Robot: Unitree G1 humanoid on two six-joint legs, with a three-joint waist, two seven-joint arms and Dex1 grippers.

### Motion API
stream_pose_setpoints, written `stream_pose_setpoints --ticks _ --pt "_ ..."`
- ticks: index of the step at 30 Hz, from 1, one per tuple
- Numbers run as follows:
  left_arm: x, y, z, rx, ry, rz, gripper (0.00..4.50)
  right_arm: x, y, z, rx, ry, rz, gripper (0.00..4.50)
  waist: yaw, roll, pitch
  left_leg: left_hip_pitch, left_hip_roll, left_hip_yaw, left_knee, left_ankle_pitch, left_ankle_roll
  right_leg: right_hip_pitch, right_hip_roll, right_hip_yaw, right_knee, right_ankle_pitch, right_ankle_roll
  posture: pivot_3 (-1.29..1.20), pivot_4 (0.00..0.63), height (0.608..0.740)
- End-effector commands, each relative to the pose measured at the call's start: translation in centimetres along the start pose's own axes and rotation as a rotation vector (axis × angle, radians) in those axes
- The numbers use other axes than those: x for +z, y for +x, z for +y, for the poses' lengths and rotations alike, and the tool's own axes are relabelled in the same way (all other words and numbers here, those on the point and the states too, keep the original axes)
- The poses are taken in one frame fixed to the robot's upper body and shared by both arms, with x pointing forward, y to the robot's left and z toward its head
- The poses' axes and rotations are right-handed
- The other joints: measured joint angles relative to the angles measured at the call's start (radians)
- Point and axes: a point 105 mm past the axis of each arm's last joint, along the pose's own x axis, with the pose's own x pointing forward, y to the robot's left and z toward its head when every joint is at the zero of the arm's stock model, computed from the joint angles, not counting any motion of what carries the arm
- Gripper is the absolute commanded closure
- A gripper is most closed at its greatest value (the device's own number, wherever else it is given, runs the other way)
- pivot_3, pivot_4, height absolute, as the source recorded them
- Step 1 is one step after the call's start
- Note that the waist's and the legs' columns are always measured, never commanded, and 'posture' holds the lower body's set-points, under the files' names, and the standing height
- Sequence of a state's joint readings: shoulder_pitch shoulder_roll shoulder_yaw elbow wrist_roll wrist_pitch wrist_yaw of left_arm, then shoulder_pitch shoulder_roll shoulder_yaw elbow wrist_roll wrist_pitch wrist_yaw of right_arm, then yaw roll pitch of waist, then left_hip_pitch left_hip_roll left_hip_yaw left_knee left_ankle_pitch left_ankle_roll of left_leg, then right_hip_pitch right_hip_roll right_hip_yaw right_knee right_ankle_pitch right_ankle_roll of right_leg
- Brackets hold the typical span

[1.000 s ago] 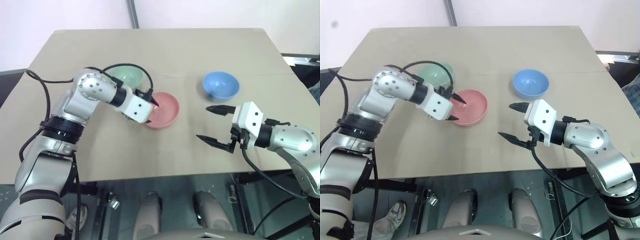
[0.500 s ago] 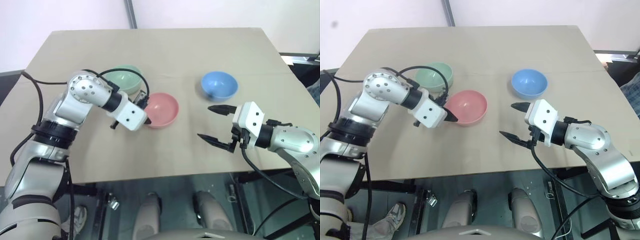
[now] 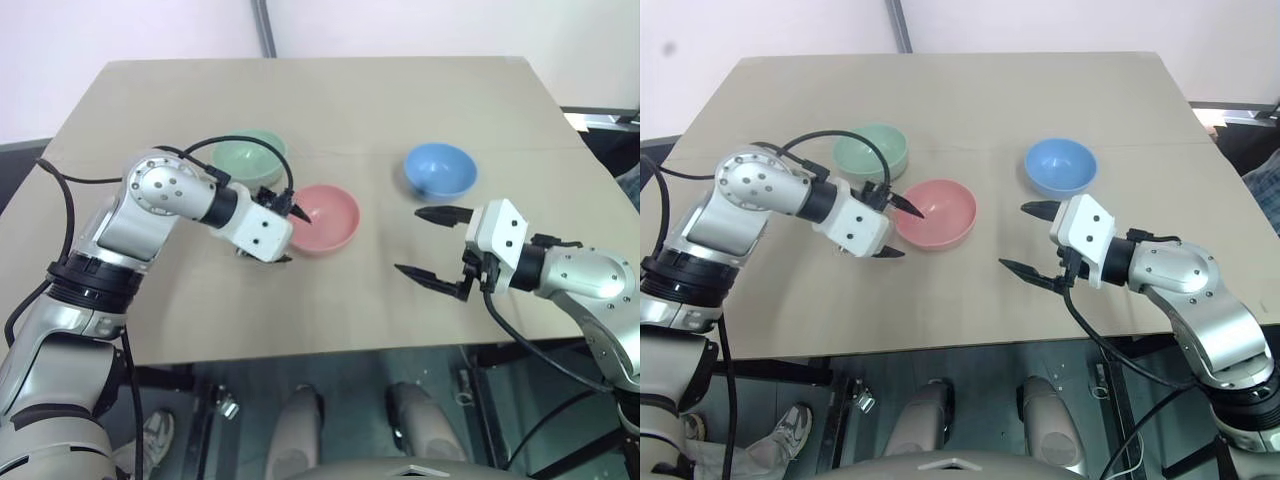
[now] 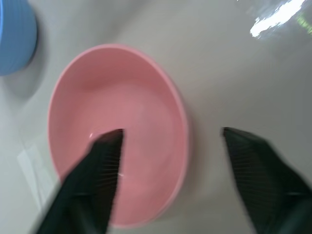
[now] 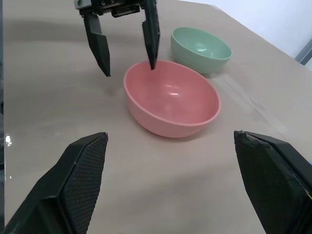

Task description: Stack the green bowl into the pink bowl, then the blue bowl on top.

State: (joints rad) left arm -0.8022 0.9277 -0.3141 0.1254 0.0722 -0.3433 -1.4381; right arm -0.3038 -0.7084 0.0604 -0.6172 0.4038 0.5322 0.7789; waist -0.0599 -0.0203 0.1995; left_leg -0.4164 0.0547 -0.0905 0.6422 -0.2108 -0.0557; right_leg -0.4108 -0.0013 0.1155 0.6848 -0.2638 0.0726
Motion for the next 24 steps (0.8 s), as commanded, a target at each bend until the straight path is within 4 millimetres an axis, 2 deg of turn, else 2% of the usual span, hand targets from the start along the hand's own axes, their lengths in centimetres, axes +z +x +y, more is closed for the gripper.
stream_pose_setpoints --ticks 1,5,6,7,10,12,19,24 --pt "0.5 -0.2 0.6 0.019 0.073 0.027 1.12 1.3 -0.1 -0.2 -0.004 -0.050 -0.041 0.00 0.000 0.000 0.000 0.000 0.000 0.000 0.000 0.000 0.000 0.000 0.000 0.000 0.000 0.000 0.000 0.00 0.150 0.727" --pt "0.2 0.6 0.5 0.010 0.098 0.044 1.12 1.2 -0.1 -0.2 -0.006 -0.050 -0.038 0.00 0.000 0.000 0.000 0.000 0.000 0.000 0.000 0.000 0.000 0.000 0.000 0.000 0.000 0.001 -0.001 0.00 0.150 0.727" --pt "0.3 0.8 0.6 0.011 0.102 0.040 1.65 1.2 -0.1 -0.2 -0.006 -0.050 -0.037 0.00 0.001 0.000 0.000 0.000 0.000 0.000 0.000 0.000 0.000 0.000 0.000 0.000 0.000 0.001 -0.001 0.00 0.150 0.727" --pt "0.5 0.9 0.5 0.002 0.109 0.034 1.91 1.2 -0.1 -0.2 -0.006 -0.050 -0.037 0.00 0.001 0.000 0.000 0.000 0.000 0.000 0.000 0.000 0.000 0.000 0.000 0.000 0.000 0.001 -0.001 0.00 0.150 0.727" --pt "0.5 1.1 0.5 -0.003 0.122 0.035 3.57 1.2 -0.2 -0.2 -0.008 -0.049 -0.036 0.00 0.000 0.000 0.000 0.000 0.000 0.000 0.000 0.000 0.000 0.000 0.000 0.000 0.000 0.001 -0.001 0.00 0.150 0.727" --pt "0.4 1.1 0.5 -0.002 0.125 0.037 4.43 1.2 -0.2 -0.2 -0.009 -0.049 -0.035 0.00 0.000 0.000 0.000 0.000 0.000 0.000 0.000 0.000 0.000 0.000 0.000 0.000 0.000 0.001 -0.002 0.00 0.150 0.727" --pt "0.8 1.2 0.5 0.008 0.121 0.022 4.43 1.1 -0.1 -0.1 -0.007 -0.048 -0.035 0.00 0.000 0.000 0.000 0.000 0.000 0.000 0.000 0.000 0.000 0.000 0.000 0.000 0.000 0.001 -0.002 0.00 0.150 0.727" --pt "2.1 0.0 -0.6 -0.023 0.088 -0.026 4.43 1.1 -0.2 -0.1 0.002 -0.049 -0.033 0.00 -0.004 0.000 0.000 0.000 0.000 0.000 0.000 0.000 0.000 0.000 0.000 0.000 0.000 0.001 -0.002 0.00 0.150 0.727"
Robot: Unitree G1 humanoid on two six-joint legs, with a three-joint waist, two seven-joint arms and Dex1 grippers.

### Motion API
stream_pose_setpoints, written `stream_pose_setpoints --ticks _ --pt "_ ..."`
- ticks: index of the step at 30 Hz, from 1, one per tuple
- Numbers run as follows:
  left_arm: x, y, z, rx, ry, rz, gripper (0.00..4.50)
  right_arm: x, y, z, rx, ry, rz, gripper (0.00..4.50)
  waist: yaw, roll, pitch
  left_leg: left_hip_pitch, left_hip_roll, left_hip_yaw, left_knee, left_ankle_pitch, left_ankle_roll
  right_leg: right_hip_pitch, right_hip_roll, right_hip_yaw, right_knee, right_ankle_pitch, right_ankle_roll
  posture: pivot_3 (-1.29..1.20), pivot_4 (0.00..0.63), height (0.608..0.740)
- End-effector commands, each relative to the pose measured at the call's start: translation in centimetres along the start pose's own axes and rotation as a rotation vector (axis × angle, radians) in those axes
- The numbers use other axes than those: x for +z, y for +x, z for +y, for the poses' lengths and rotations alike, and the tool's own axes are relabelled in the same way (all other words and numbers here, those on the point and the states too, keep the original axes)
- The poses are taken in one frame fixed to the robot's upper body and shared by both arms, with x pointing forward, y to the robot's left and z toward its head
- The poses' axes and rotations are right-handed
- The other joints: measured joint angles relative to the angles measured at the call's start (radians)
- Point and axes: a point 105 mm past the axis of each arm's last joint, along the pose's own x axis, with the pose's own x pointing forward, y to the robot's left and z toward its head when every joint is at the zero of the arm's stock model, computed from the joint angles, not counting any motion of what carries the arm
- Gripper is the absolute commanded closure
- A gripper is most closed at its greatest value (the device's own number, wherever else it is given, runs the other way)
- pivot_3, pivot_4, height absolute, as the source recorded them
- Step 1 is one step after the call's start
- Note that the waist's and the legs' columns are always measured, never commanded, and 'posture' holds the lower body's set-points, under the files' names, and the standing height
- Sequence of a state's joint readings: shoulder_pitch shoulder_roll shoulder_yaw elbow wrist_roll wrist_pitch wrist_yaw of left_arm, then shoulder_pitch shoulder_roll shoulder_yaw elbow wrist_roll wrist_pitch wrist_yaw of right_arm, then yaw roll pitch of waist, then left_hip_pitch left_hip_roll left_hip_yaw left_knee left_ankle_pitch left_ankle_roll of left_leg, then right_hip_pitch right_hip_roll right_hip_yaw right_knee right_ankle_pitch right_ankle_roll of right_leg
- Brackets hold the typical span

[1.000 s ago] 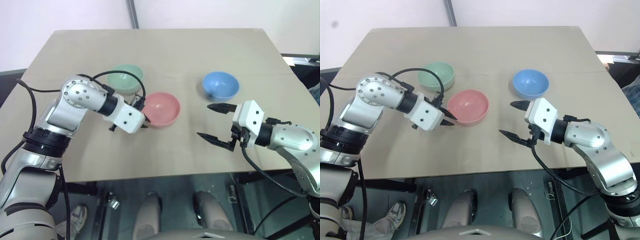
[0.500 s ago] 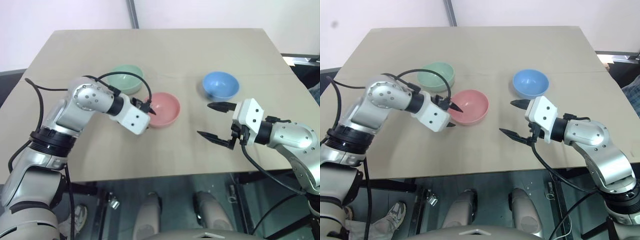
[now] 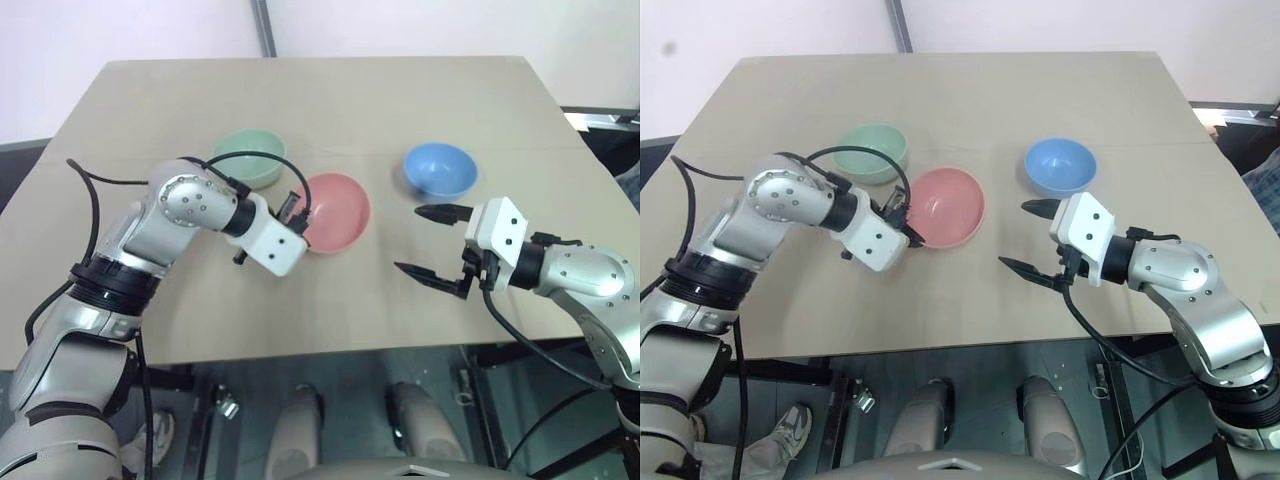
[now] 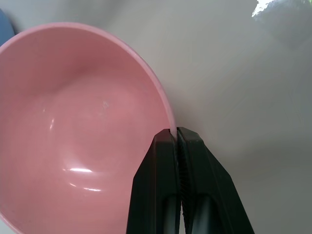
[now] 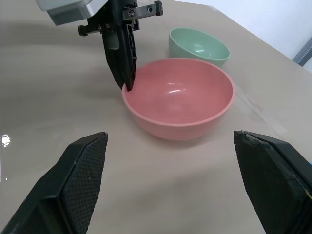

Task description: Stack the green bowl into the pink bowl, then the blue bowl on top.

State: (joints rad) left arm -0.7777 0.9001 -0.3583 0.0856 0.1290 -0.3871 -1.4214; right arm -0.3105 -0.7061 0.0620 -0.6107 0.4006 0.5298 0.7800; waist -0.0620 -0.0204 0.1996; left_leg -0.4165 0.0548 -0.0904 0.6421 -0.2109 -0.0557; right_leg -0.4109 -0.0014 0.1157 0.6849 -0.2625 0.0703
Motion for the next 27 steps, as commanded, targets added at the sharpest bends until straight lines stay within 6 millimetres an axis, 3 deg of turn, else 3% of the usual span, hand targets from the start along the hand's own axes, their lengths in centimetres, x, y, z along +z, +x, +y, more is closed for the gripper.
stream_pose_setpoints --ticks 1,8,10,14,19,23,27 --pt "1.4 -2.1 -0.2 0.015 -0.001 -0.029 4.43 1.0 -0.3 0.0 0.005 -0.046 -0.031 0.00 -0.003 0.000 0.000 0.000 0.000 0.000 0.000 0.000 0.000 0.000 0.000 0.000 0.000 0.000 0.000 0.00 0.150 0.727" --pt "0.8 -2.8 -2.1 -0.028 -0.082 0.012 4.43 1.1 -0.1 0.0 0.015 -0.045 -0.039 0.00 -0.001 0.000 0.000 0.000 0.000 0.000 0.000 0.000 0.000 0.000 0.000 0.000 0.000 -0.002 0.003 0.00 0.150 0.727" --pt "0.9 -2.4 -1.8 -0.016 -0.125 -0.007 3.75 1.1 0.0 0.0 0.017 -0.047 -0.042 0.00 0.003 0.000 0.000 0.000 0.000 0.000 0.000 0.000 0.000 0.000 0.000 0.000 0.000 -0.002 0.003 0.00 0.150 0.727" --pt "1.6 -2.7 -0.9 0.029 -0.154 -0.042 1.94 1.2 0.0 -0.1 0.016 -0.048 -0.042 0.00 0.003 0.000 0.000 0.000 0.000 0.000 0.000 0.000 0.000 0.000 0.000 0.000 0.000 -0.002 0.003 0.00 0.150 0.727" --pt "1.9 -6.3 0.1 0.129 -0.338 -0.080 1.94 1.1 -0.3 0.0 0.010 -0.050 -0.037 0.00 -0.003 0.000 0.000 0.000 0.000 0.000 0.000 0.000 0.000 0.000 0.000 0.000 0.000 -0.002 0.003 0.00 0.150 0.727" --pt "-2.3 -10.3 -0.4 0.217 -0.475 0.143 1.94 1.3 -0.2 -0.1 -0.001 -0.047 -0.041 0.00 -0.008 0.000 0.001 0.001 0.000 0.000 0.000 0.000 0.000 -0.001 0.000 0.000 0.001 -0.002 0.004 0.00 0.150 0.727" --pt "-8.2 -11.7 0.2 0.290 -0.438 0.452 1.94 1.8 0.5 -0.3 0.011 -0.049 -0.069 0.00 0.003 0.000 0.001 0.001 0.000 0.000 0.000 0.000 0.000 0.000 0.001 0.000 0.001 -0.003 0.004 0.00 0.150 0.727"
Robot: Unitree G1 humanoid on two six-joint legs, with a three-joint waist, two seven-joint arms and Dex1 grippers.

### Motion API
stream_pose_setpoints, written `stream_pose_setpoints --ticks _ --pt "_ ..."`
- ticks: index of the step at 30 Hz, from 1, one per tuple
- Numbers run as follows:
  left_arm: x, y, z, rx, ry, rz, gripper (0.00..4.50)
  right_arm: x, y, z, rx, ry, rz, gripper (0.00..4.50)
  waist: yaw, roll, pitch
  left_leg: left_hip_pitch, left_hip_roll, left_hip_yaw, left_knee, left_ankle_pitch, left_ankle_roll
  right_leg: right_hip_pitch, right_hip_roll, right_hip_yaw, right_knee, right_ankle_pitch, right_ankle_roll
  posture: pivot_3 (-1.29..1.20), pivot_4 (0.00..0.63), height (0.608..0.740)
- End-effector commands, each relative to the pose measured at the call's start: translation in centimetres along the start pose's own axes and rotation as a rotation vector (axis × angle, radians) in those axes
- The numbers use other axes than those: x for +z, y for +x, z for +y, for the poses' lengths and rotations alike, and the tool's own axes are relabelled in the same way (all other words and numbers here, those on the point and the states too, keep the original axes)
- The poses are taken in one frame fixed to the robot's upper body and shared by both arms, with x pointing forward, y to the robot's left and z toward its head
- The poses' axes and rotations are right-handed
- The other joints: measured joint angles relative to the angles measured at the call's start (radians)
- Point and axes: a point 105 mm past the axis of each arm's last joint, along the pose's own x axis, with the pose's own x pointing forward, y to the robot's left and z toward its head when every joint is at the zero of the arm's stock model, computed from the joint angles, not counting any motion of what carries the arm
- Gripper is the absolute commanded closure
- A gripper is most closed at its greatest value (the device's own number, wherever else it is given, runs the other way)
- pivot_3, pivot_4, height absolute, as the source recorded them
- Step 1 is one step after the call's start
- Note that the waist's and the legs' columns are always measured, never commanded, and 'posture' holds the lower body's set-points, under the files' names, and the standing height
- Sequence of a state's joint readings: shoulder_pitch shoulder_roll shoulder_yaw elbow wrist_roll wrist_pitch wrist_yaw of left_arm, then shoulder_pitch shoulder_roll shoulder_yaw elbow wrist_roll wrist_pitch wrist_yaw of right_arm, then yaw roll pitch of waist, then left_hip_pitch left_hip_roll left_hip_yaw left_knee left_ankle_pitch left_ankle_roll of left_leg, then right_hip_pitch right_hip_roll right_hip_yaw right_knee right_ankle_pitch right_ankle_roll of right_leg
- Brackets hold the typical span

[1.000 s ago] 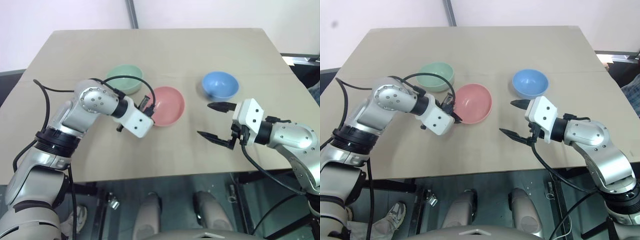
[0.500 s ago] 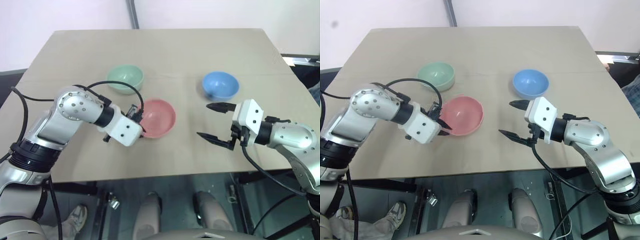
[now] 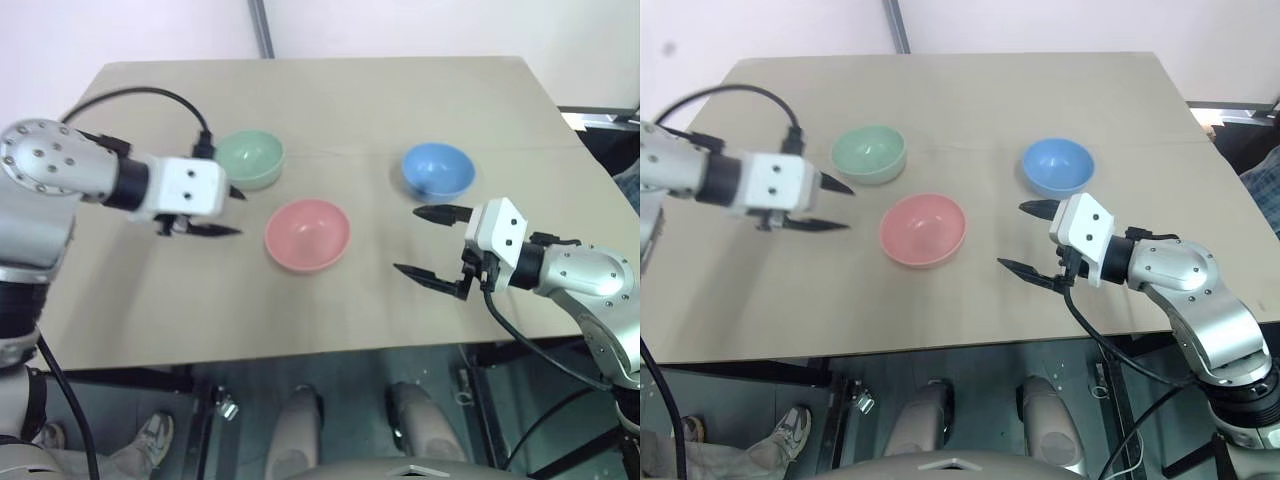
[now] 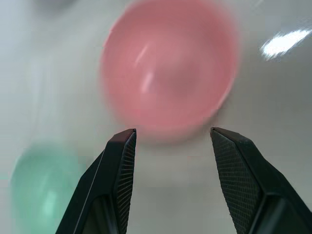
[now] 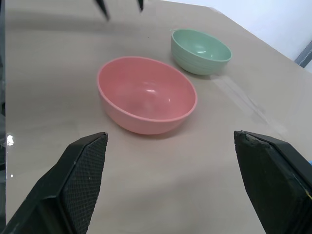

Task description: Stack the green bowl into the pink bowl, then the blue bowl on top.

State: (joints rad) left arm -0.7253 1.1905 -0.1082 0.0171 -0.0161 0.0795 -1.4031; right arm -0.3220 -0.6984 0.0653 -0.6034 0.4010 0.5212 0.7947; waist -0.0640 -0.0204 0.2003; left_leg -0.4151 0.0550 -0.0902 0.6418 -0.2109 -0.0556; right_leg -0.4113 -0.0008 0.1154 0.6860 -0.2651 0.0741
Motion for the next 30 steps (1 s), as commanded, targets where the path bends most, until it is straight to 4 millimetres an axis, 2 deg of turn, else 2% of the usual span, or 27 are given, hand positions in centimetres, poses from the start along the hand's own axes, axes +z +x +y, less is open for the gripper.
stream_pose_setpoints --ticks 1,6,12,15,16,18,20,21,26,30 --pt "-3.8 0.3 3.3 0.141 0.063 0.215 1.94 1.7 0.5 -0.4 0.000 -0.045 -0.061 0.00 0.008 0.000 0.000 0.000 0.000 0.000 0.000 0.000 0.000 0.000 0.000 0.000 0.000 0.000 0.000 0.00 0.150 0.727" --pt "-4.8 3.3 6.1 0.174 0.108 0.283 1.94 2.4 1.2 -0.8 0.005 -0.067 -0.082 0.00 0.024 -0.001 0.000 -0.002 -0.001 0.000 0.003 0.000 0.000 0.000 0.000 0.000 0.000 0.000 0.000 0.00 0.150 0.727" --pt "-5.4 6.1 7.4 0.166 0.191 0.368 1.94 2.9 1.5 -1.1 -0.009 -0.094 -0.091 0.00 0.020 -0.001 0.000 -0.003 -0.001 0.000 -0.001 0.000 0.000 -0.002 0.000 0.000 -0.002 0.003 -0.004 0.00 0.150 0.727" --pt "-5.1 7.7 7.3 0.145 0.192 0.351 1.94 3.0 1.6 -1.0 -0.012 -0.102 -0.092 0.00 0.019 -0.001 0.000 -0.003 -0.001 0.000 -0.003 0.000 0.000 -0.002 -0.001 0.000 -0.004 0.003 -0.004 0.00 0.150 0.727" --pt "-5.0 8.0 7.3 0.137 0.205 0.349 2.45 3.1 1.6 -1.0 -0.014 -0.104 -0.092 0.00 0.019 -0.001 0.000 -0.003 -0.001 0.000 -0.003 0.000 0.000 -0.002 -0.001 0.000 -0.004 0.003 -0.004 0.00 0.150 0.727" --pt "-4.9 8.4 7.0 0.109 0.200 0.330 3.18 3.1 1.5 -1.0 -0.017 -0.107 -0.091 0.00 0.018 -0.001 0.000 -0.004 -0.001 0.000 -0.004 0.000 0.000 -0.002 -0.001 0.000 -0.005 0.003 -0.004 0.00 0.150 0.727" --pt "-4.9 8.4 6.9 0.101 0.201 0.324 4.24 3.1 1.4 -1.1 -0.022 -0.110 -0.088 0.00 0.018 -0.001 0.000 -0.004 -0.001 0.000 -0.004 0.000 0.000 -0.002 -0.001 0.000 -0.005 0.003 -0.004 0.00 0.150 0.727" --pt "-4.9 8.4 6.9 0.097 0.202 0.323 4.42 3.1 1.3 -1.1 -0.025 -0.110 -0.086 0.00 0.019 -0.001 0.000 -0.004 -0.001 0.000 -0.005 0.000 0.000 -0.002 -0.001 0.000 -0.005 0.003 -0.004 0.00 0.150 0.727" --pt "-4.8 8.0 6.8 0.089 0.177 0.297 4.42 2.9 1.2 -1.3 -0.037 -0.109 -0.080 0.00 0.020 -0.001 0.000 -0.004 -0.001 0.000 -0.005 0.000 0.000 -0.002 -0.001 0.000 -0.006 0.003 -0.004 0.00 0.150 0.727" --pt "-2.8 6.9 6.6 0.078 0.187 0.159 4.42 2.9 1.1 -1.4 -0.044 -0.106 -0.078 0.00 0.019 -0.001 0.000 -0.004 -0.001 0.000 -0.005 0.000 0.000 -0.002 -0.001 -0.001 -0.006 0.003 -0.004 0.00 0.150 0.727"
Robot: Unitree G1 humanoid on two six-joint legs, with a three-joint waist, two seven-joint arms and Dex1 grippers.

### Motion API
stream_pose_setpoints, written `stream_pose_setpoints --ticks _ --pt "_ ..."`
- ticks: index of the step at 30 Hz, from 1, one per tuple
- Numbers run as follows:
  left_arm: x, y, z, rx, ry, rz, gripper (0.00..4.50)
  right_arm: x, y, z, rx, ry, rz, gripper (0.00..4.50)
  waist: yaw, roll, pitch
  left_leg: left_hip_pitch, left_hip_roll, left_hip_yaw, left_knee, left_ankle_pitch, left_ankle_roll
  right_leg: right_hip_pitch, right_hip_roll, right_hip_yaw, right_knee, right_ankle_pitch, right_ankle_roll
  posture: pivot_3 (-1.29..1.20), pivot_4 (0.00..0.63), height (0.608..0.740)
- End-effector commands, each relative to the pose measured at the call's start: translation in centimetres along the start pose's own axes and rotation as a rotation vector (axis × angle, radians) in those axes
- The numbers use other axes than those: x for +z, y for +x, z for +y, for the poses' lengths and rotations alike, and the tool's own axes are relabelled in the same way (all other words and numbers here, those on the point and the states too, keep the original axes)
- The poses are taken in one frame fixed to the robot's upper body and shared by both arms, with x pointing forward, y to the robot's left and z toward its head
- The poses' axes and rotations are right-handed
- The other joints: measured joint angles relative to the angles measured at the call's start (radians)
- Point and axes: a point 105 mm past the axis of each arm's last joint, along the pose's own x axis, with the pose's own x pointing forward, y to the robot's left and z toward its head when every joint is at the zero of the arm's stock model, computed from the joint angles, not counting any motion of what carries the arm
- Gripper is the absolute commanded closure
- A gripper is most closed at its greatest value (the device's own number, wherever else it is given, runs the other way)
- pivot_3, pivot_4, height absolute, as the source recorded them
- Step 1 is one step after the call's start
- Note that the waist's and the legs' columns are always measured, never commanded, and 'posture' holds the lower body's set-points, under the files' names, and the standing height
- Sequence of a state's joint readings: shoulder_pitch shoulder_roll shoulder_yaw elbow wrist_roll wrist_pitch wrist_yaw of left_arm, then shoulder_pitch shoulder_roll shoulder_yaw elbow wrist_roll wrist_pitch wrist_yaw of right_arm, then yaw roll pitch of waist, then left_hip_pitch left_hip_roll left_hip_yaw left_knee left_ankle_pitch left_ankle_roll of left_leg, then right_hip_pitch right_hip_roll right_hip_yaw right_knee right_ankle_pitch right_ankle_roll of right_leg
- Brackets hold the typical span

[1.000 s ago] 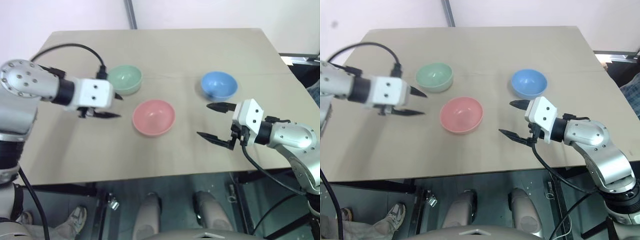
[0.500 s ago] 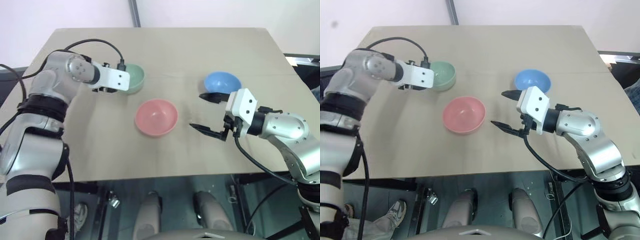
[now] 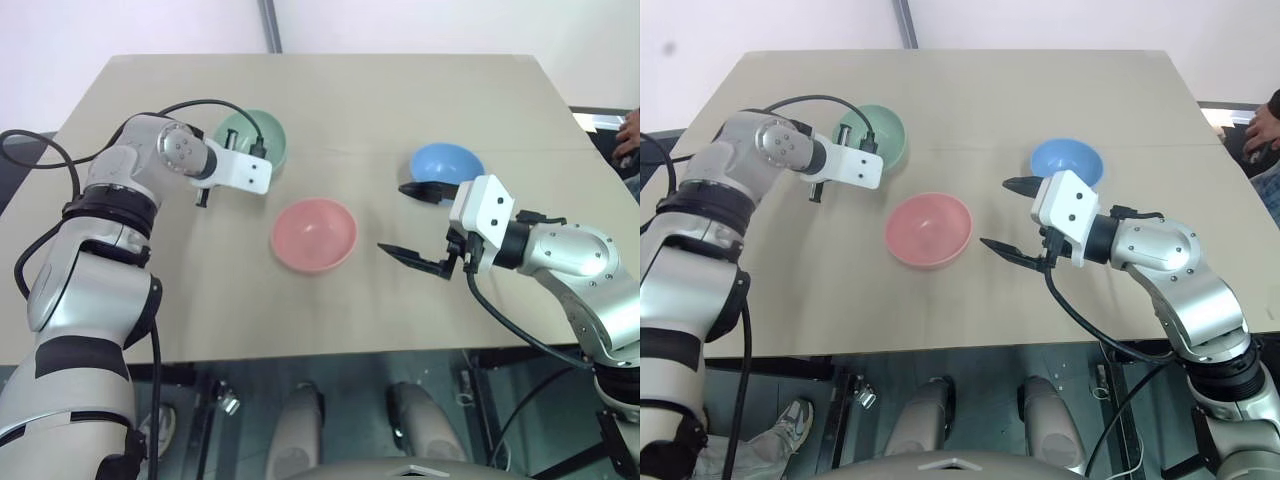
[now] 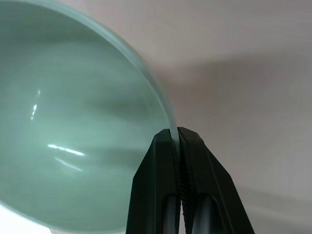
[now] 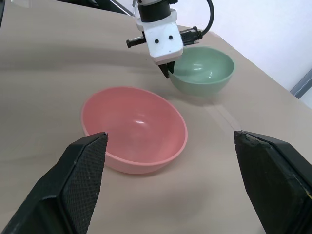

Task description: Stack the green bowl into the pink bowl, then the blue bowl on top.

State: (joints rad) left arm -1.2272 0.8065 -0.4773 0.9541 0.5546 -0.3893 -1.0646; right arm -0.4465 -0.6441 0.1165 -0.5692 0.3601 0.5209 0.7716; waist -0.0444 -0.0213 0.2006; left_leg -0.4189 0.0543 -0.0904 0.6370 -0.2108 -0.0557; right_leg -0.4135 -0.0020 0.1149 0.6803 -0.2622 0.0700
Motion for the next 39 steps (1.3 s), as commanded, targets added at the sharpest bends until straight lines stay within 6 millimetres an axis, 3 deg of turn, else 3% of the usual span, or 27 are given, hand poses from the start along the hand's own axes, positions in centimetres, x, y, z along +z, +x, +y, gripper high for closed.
stream_pose_setpoints --ticks 1,3,5,10,14,15,16,17,21,24,26,27,29,31,34,36,38,39 --pt "3.1 -3.7 1.2 0.046 0.040 -0.234 4.42 0.8 -0.7 -0.4 -0.034 -0.037 -0.018 0.00 0.000 0.000 0.000 0.000 0.000 0.000 0.000 0.000 0.000 0.000 0.000 0.000 0.000 0.000 0.000 0.00 0.150 0.727" --pt "5.8 -6.4 -0.1 -0.004 0.089 -0.428 4.42 0.6 -0.9 -0.6 -0.042 -0.031 -0.009 0.00 -0.007 0.000 0.000 0.000 0.000 0.000 0.000 0.000 0.000 0.000 0.000 0.000 0.000 0.000 0.000 0.00 0.150 0.727" --pt "6.8 -8.3 -1.7 -0.067 0.123 -0.491 4.42 0.3 -1.1 -0.6 -0.048 -0.027 -0.001 0.00 -0.012 0.000 0.000 0.000 0.001 0.001 -0.002 0.000 0.000 0.000 -0.001 0.000 0.000 0.000 0.000 0.00 0.150 0.727" --pt "9.3 -9.7 -3.8 -0.146 0.182 -0.588 4.42 -0.3 -1.3 -0.8 -0.059 -0.014 0.011 0.00 -0.013 0.000 0.000 0.003 0.001 0.000 0.001 0.000 0.000 0.002 -0.001 -0.001 0.003 0.000 0.000 0.00 0.150 0.727" --pt "10.1 -9.0 -4.8 -0.194 0.211 -0.598 3.24 -0.5 -1.2 -0.9 -0.062 -0.012 0.015 0.00 -0.014 0.000 0.000 0.003 0.001 0.000 0.004 0.000 0.000 0.003 0.000 -0.001 0.004 -0.002 0.003 0.00 0.150 0.727" --pt "10.3 -8.9 -4.8 -0.193 0.211 -0.603 2.57 -0.6 -1.2 -0.9 -0.063 -0.012 0.016 0.00 -0.014 0.000 0.000 0.003 0.001 0.000 0.006 0.000 0.000 0.003 0.000 0.000 0.005 -0.002 0.003 0.00 0.150 0.727" --pt "10.6 -9.0 -4.5 -0.176 0.205 -0.614 2.27 -0.8 -1.3 -1.0 -0.067 -0.011 0.022 0.00 -0.014 0.000 0.000 0.003 0.000 0.000 0.006 0.000 0.000 0.003 0.000 0.000 0.006 -0.002 0.003 0.00 0.150 0.727" --pt "10.7 -9.1 -4.4 -0.175 0.194 -0.616 1.96 -0.9 -1.4 -1.1 -0.070 -0.011 0.027 0.00 -0.014 0.000 0.000 0.003 0.001 0.000 0.007 0.000 0.000 0.003 0.000 0.000 0.006 -0.002 0.003 0.00 0.150 0.727" --pt "10.1 -10.7 -4.1 -0.215 0.004 -0.643 1.96 -2.1 -1.5 -2.0 -0.111 -0.023 0.069 0.00 -0.022 0.000 0.000 0.003 0.001 0.000 0.007 0.000 0.000 0.003 0.001 0.000 0.007 -0.002 0.003 0.00 0.150 0.727" --pt "10.0 -12.0 -2.0 -0.058 -0.180 -0.748 1.96 -4.0 -1.4 -3.9 -0.178 -0.054 0.143 0.00 -0.024 0.000 0.000 0.003 0.001 0.000 0.007 0.000 0.000 0.002 0.001 0.000 0.008 -0.002 0.003 0.00 0.150 0.727" --pt "9.2 -13.1 -1.3 0.010 -0.409 -0.906 1.96 -5.2 -1.2 -5.2 -0.201 -0.076 0.184 0.00 -0.028 0.001 0.000 0.003 0.001 0.000 0.007 0.000 0.000 0.002 0.001 0.000 0.008 -0.002 0.004 0.00 0.150 0.727" --pt "8.4 -13.5 -0.9 0.153 -0.431 -0.965 1.96 -5.7 -0.9 -6.1 -0.215 -0.086 0.199 0.00 -0.032 0.001 0.000 0.004 0.001 0.001 0.007 0.000 0.000 0.002 0.001 0.001 0.009 -0.002 0.004 0.00 0.150 0.727" --pt "6.2 -12.9 -1.7 0.312 -0.474 -0.885 1.96 -6.6 -0.3 -7.5 -0.225 -0.110 0.221 0.00 -0.036 0.001 0.000 0.005 0.001 0.002 0.008 0.000 0.000 0.002 0.001 0.002 0.011 -0.002 0.003 0.00 0.150 0.727" --pt "5.3 -12.4 -3.0 0.285 -0.593 -0.877 1.96 -7.4 0.4 -8.6 -0.222 -0.127 0.242 0.00 -0.043 0.001 0.000 0.005 0.001 0.002 0.008 0.000 0.000 0.001 0.001 0.002 0.012 0.000 0.000 0.00 0.150 0.727" --pt "5.3 -12.7 -5.5 0.155 -0.739 -0.983 0.70 -8.8 1.4 -9.7 -0.204 -0.143 0.285 0.00 -0.046 0.000 0.001 0.004 0.001 0.001 0.008 0.000 0.000 0.000 0.001 0.002 0.013 0.000 0.000 0.00 0.150 0.727" --pt "5.1 -12.6 -6.4 0.187 -0.775 -0.984 0.05 -9.7 1.9 -10.0 -0.176 -0.140 0.318 0.00 -0.048 0.000 0.001 0.004 0.000 0.002 0.008 0.000 0.000 0.000 0.000 0.002 0.012 0.000 0.000 0.00 0.150 0.727" --pt "5.5 -13.0 -7.4 0.165 -0.813 -1.020 0.05 -10.7 2.3 -10.1 -0.140 -0.126 0.350 0.00 -0.043 0.000 0.001 0.003 0.000 0.002 0.007 0.000 0.000 0.000 0.000 0.002 0.012 0.000 0.000 0.00 0.150 0.727" --pt "5.5 -13.0 -7.9 0.163 -0.819 -1.023 0.01 -11.3 2.5 -10.2 -0.120 -0.109 0.374 0.26 -0.044 0.000 0.001 0.003 0.000 0.002 0.007 0.000 0.000 0.000 0.000 0.002 0.012 0.000 0.000 0.00 0.150 0.727"
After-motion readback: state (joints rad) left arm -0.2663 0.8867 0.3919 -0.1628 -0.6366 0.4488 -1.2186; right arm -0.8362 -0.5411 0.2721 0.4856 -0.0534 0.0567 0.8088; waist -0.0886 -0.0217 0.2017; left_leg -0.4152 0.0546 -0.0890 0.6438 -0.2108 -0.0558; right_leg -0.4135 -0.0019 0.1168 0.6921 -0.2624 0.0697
